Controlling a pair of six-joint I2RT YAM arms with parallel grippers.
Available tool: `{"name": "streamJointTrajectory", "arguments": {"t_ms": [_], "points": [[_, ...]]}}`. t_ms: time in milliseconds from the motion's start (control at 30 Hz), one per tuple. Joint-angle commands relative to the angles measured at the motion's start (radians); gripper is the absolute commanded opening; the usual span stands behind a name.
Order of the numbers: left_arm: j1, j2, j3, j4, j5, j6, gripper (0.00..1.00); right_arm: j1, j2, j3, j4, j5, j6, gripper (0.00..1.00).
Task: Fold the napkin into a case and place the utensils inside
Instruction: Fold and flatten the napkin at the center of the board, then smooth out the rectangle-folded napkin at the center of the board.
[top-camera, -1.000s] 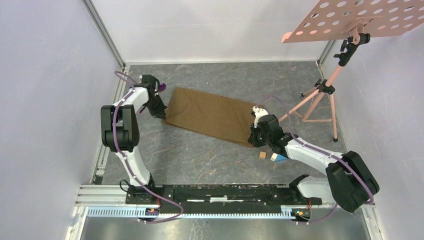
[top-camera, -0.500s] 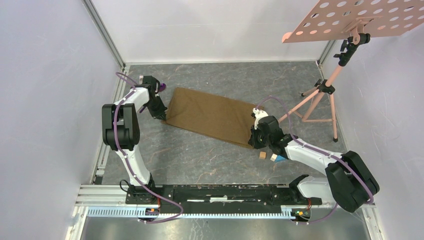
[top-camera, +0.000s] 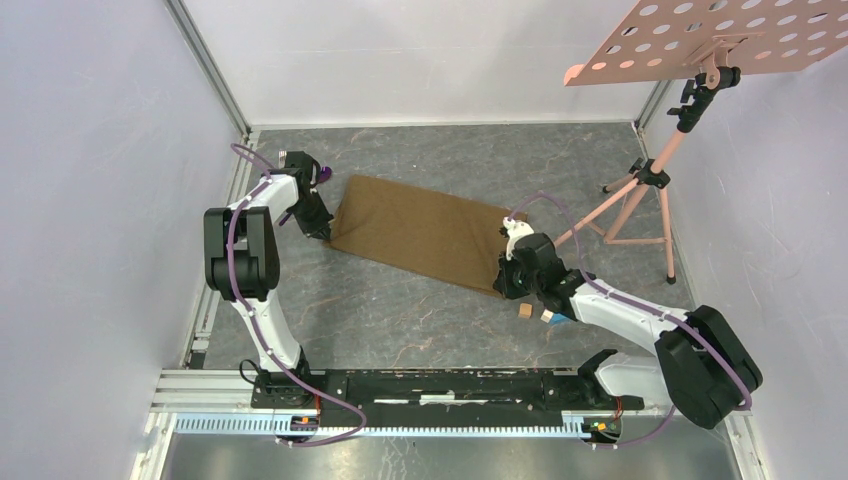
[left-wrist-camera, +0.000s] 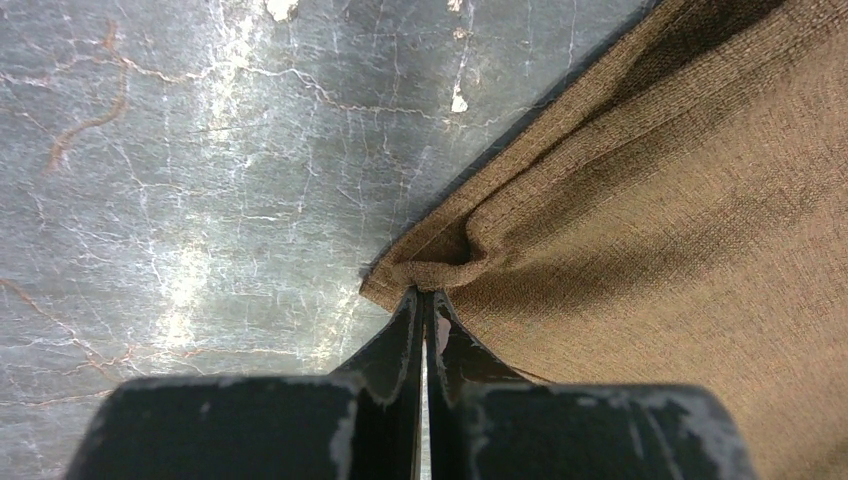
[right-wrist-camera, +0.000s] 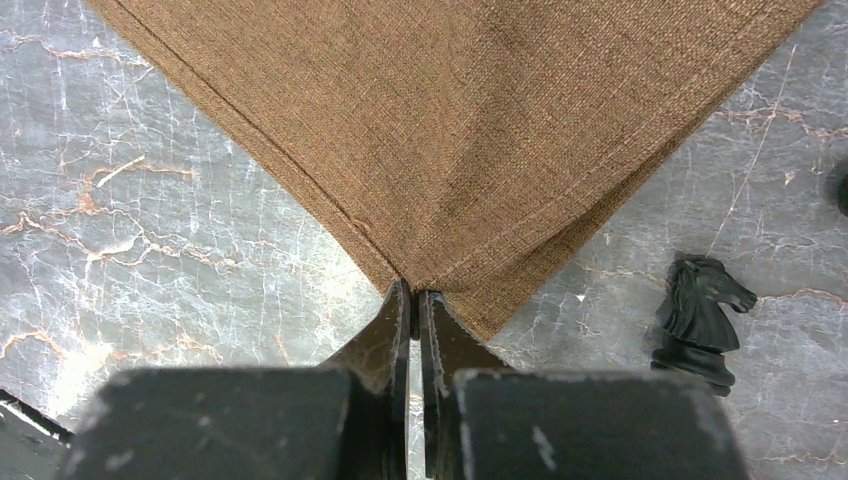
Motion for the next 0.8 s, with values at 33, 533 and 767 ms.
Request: {"name": "streamJointTrajectory", "arguments": {"t_ms": [33, 533, 767], "points": [[0.0, 0.016, 0.039, -0.016, -0.024, 0.046, 0.02, 0.007, -0.005, -0.017, 0.014, 0.011, 0.012, 0.04], [-0.001, -0.154, 0.018, -0.057, -0.086, 0.077, 0.44, 0.013, -0.118, 0.07, -0.168, -0.036, -0.042, 0.51], [-0.038, -0.095, 0.055, 0.008, 0.123, 0.018, 0.5, 0.009, -0.019, 0.143, -0.103, 0.012, -0.071, 0.59]]}}
